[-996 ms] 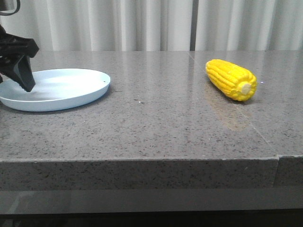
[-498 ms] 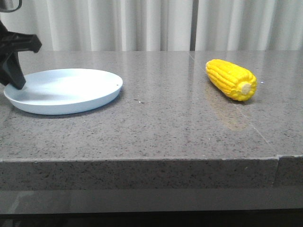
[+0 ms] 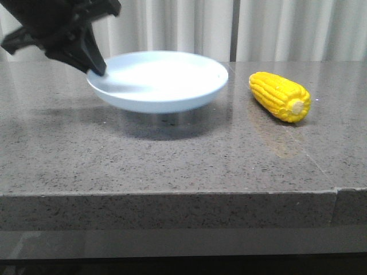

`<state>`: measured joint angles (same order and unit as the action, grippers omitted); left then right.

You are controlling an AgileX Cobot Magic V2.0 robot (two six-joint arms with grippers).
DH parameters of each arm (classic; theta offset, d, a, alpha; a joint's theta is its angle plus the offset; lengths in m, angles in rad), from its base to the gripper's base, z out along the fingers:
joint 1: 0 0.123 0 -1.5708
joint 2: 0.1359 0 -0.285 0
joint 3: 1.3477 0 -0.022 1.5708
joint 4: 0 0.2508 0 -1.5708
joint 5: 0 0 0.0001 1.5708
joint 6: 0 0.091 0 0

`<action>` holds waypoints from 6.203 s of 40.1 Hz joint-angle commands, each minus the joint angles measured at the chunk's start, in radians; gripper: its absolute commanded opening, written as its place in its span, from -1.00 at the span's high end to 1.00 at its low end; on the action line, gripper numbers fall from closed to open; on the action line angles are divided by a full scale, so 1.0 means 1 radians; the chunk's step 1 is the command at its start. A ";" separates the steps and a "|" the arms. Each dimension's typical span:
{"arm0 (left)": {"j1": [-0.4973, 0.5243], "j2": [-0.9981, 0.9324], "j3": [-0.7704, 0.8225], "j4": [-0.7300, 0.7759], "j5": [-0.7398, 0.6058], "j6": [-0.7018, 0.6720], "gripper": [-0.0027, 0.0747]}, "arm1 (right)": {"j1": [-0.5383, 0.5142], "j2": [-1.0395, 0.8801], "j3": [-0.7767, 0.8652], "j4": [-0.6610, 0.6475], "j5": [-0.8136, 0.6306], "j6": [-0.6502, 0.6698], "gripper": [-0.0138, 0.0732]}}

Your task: Place corn on plate with both arms

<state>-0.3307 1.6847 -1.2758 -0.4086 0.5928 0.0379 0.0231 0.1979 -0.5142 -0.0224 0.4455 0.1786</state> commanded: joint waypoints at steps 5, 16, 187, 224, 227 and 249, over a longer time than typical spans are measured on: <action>-0.009 0.010 -0.038 -0.034 -0.037 0.020 0.79 | -0.007 0.017 -0.026 0.000 -0.088 -0.005 -0.80; 0.036 -0.071 -0.036 0.040 0.013 0.030 -0.07 | -0.007 0.017 -0.026 0.000 -0.089 -0.005 -0.80; 0.126 -1.536 0.888 0.309 -0.300 0.037 0.98 | 0.645 1.571 -1.171 -0.103 0.406 0.554 -0.77; 0.126 -1.536 0.888 0.309 -0.300 0.037 0.98 | 0.148 1.008 -0.698 -0.068 0.513 0.123 0.83; 0.126 -1.536 0.888 0.309 -0.300 0.037 0.98 | 0.152 0.912 -0.584 -0.090 0.425 0.123 0.84; 0.126 -1.536 0.888 0.309 -0.300 0.037 0.98 | 0.152 0.129 0.066 -0.216 -0.003 0.123 0.84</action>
<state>-0.2036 0.1370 -0.3618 -0.0983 0.3747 0.0745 0.1776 0.4050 -0.4625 -0.2034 0.5688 0.3144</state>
